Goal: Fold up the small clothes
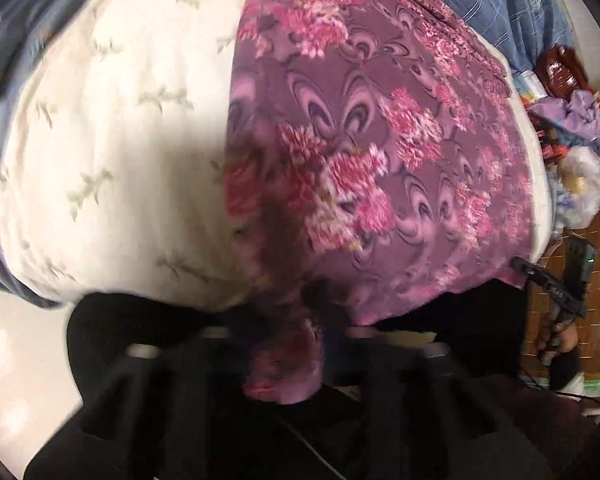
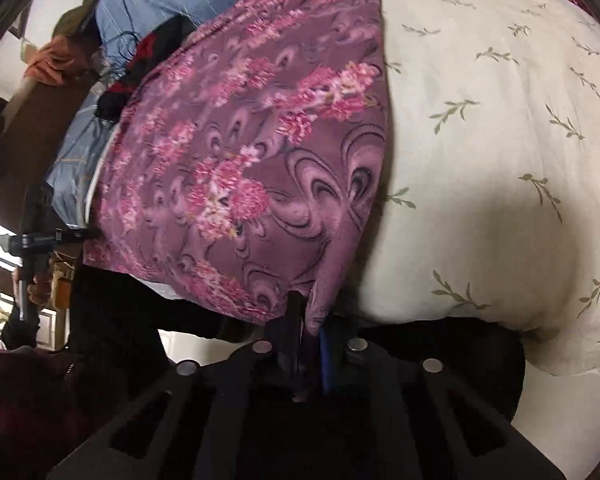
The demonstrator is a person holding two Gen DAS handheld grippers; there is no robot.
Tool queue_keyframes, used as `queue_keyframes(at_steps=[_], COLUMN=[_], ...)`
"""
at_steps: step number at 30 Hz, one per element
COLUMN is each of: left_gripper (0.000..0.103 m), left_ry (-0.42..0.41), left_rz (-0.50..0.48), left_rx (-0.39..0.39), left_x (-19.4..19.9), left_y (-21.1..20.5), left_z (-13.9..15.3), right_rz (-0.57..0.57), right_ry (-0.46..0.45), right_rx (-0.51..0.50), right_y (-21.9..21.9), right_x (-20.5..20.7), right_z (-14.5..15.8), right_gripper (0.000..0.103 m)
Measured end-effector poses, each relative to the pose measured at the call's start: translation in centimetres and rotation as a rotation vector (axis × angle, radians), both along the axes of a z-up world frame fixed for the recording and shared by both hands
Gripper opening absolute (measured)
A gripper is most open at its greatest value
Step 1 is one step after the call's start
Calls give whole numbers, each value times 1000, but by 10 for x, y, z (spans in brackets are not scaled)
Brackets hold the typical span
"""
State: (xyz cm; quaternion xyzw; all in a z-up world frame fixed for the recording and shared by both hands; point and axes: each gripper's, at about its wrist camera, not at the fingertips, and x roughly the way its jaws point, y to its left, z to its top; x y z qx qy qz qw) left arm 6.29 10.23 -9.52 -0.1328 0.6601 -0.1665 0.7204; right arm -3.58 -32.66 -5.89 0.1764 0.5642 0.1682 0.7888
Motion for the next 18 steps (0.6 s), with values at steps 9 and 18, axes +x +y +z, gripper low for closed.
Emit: queue_keyframes(at_steps=[9, 18], left_gripper=[4, 4], left_ry=[-100, -222], left_rz=[82, 167], left_rx=[-323, -448], left_x=[13, 86], left_y=[10, 8], left_z=[45, 82], right_rz=[-138, -303], right_ry=[-214, -374], right_rx=[311, 471], right_y=[-20, -53], right_x=[0, 59], right_z=[52, 88], right_gripper=[4, 4])
